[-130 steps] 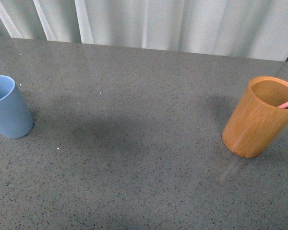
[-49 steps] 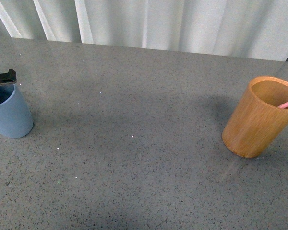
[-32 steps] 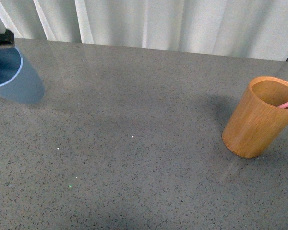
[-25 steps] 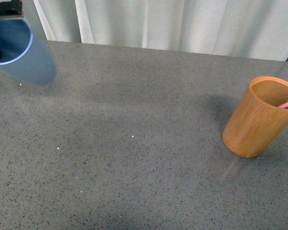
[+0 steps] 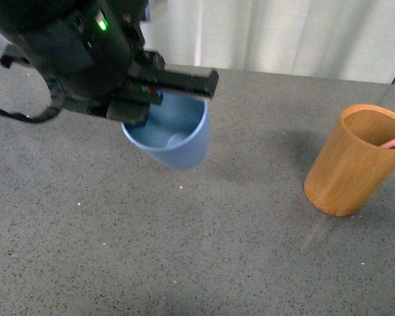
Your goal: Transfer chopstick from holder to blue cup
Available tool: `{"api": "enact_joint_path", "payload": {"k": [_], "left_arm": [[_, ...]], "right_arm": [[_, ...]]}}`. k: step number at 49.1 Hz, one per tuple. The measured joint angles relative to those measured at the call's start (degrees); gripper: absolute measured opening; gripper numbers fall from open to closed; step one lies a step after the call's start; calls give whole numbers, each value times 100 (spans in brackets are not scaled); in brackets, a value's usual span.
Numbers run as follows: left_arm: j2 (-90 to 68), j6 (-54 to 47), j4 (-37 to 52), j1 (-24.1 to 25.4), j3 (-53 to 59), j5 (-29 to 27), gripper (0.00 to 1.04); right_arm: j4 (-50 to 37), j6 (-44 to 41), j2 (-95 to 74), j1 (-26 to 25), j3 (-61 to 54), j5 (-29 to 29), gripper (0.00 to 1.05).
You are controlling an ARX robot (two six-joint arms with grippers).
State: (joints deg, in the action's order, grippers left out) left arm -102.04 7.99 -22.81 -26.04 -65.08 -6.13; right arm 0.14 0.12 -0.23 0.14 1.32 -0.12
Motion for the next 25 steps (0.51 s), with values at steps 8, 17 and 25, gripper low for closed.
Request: {"api": "enact_joint_path", "payload": {"k": [8, 17, 25], "left_arm": [[-422, -87, 0, -66, 4, -229, 3], [-686, -208, 55, -66, -24, -444, 3], [-870, -238, 39, -66, -177, -444, 3]], "right_arm": [[0, 2, 0, 0, 0, 0, 95], [0, 0, 0, 0, 0, 0, 95], [0, 2, 0, 0, 0, 0, 95]]}}
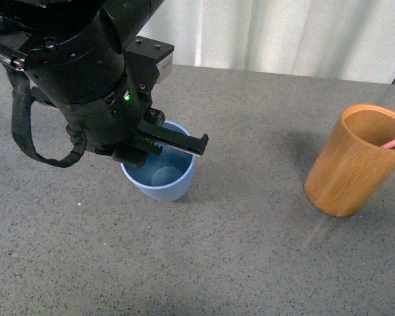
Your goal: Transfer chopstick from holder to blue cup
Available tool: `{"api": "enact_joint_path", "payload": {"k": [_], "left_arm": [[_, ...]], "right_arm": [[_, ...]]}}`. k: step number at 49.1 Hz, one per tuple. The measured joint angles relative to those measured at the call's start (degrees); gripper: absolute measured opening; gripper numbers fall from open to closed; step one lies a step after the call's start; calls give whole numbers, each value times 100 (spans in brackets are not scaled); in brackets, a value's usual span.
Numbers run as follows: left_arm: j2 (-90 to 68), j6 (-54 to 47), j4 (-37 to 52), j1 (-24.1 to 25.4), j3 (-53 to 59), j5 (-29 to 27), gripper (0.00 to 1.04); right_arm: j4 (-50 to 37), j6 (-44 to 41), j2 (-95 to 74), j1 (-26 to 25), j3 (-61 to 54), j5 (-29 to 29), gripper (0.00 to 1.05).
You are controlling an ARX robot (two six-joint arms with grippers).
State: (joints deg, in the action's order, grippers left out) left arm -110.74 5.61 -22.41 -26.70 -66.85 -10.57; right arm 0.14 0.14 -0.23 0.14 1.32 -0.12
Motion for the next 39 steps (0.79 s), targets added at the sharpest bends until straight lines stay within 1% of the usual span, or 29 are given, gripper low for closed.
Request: {"api": "enact_joint_path", "payload": {"k": [17, 19, 24, 30, 31, 37, 39], "left_arm": [[-164, 9, -4, -120, -72, 28, 4], [-188, 11, -7, -125, -105, 57, 10], [-223, 9, -17, -122, -149, 105, 23], [-223, 7, -76, -81, -284, 107, 44], [-210, 4, -87, -57, -326, 107, 50], [-55, 2, -125, 76, -426, 118, 71], [72, 0, -122, 149, -426, 116, 80]], "right_arm": [[0, 0, 0, 0, 0, 0, 95], [0, 0, 0, 0, 0, 0, 95], [0, 0, 0, 0, 0, 0, 95], [0, -2, 0, 0, 0, 0, 95], [0, -2, 0, 0, 0, 0, 95], [0, 0, 0, 0, 0, 0, 95], [0, 0, 0, 0, 0, 0, 95]]}}
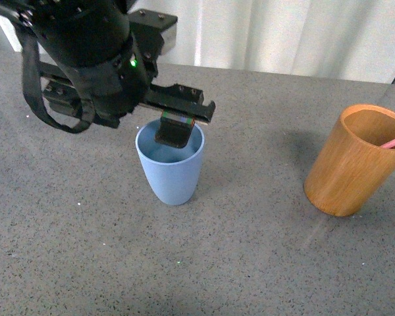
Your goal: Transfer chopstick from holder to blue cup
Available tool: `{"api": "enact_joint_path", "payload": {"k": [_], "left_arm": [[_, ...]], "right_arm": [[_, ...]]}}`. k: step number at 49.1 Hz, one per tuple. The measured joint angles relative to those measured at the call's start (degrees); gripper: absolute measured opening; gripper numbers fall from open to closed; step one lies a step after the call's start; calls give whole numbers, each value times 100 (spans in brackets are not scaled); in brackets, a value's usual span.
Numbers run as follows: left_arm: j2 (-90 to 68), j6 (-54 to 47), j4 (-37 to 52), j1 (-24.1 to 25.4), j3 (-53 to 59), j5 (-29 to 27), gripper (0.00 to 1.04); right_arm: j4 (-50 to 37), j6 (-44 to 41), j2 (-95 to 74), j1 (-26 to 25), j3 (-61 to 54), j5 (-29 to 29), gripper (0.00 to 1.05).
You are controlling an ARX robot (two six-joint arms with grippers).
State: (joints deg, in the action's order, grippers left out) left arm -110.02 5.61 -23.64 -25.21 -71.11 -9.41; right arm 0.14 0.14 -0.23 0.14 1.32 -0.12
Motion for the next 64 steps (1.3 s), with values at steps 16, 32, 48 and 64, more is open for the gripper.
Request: {"api": "enact_joint_path", "payload": {"k": [16, 32, 48, 64], "left_arm": [[2194, 44, 2369, 704, 1611, -549, 98], [3209, -306, 5737, 1040, 3552, -424, 81], [4293, -479, 7119, 1589, 5167, -17, 30], [5359, -531, 6970, 1954, 6116, 372, 4]], "right_arm": [[0, -2, 0, 0, 0, 0, 95], [0, 0, 0, 0, 0, 0, 95], [0, -2, 0, 0, 0, 2, 95], [0, 0, 0, 0, 0, 2, 95]]}}
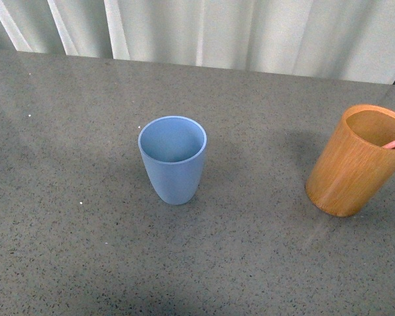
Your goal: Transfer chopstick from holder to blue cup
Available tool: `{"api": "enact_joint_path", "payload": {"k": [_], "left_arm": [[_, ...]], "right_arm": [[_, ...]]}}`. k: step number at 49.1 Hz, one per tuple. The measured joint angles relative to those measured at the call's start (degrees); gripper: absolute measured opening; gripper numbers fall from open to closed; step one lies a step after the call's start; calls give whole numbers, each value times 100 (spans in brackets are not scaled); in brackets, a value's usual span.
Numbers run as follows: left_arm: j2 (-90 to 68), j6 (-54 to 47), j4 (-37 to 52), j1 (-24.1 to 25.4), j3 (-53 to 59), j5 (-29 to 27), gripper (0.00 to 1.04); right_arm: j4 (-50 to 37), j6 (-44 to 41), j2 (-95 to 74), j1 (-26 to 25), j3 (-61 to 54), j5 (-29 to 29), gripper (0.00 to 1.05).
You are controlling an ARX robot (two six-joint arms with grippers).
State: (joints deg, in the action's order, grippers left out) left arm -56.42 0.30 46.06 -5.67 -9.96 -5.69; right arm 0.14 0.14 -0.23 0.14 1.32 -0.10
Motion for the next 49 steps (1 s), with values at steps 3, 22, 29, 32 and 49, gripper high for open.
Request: {"api": "enact_joint_path", "payload": {"k": [3, 22, 29, 32, 49], "left_arm": [[173, 0, -74, 48, 116, 42, 4], [1504, -4, -874, 555, 647, 551, 4], [1784, -4, -874, 555, 885, 564, 4], [2105, -4, -1158, 555, 887, 562, 4], [3405, -4, -2350, 555, 890, 560, 4]], "right_arm": [[0, -2, 0, 0, 0, 0, 95], [0, -2, 0, 0, 0, -2, 95], [0, 0, 0, 0, 0, 0, 95], [0, 0, 0, 0, 0, 0, 95], [0, 0, 0, 0, 0, -2, 95]]}}
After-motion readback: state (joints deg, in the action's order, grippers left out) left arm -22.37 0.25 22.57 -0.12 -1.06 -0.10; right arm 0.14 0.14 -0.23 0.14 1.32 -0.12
